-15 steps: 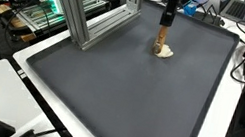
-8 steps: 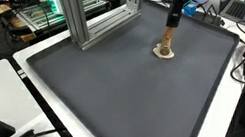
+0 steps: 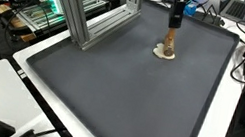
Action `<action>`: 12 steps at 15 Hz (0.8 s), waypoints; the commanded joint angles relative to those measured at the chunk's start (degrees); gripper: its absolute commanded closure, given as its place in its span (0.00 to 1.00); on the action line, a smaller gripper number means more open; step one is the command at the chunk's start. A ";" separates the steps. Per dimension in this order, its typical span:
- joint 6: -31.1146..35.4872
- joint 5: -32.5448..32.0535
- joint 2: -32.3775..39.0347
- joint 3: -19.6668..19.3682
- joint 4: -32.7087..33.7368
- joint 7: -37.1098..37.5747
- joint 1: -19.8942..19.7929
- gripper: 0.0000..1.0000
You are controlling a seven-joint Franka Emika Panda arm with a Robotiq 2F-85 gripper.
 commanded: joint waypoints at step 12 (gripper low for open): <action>-3.40 -1.28 0.17 0.82 -0.89 1.13 -0.68 0.76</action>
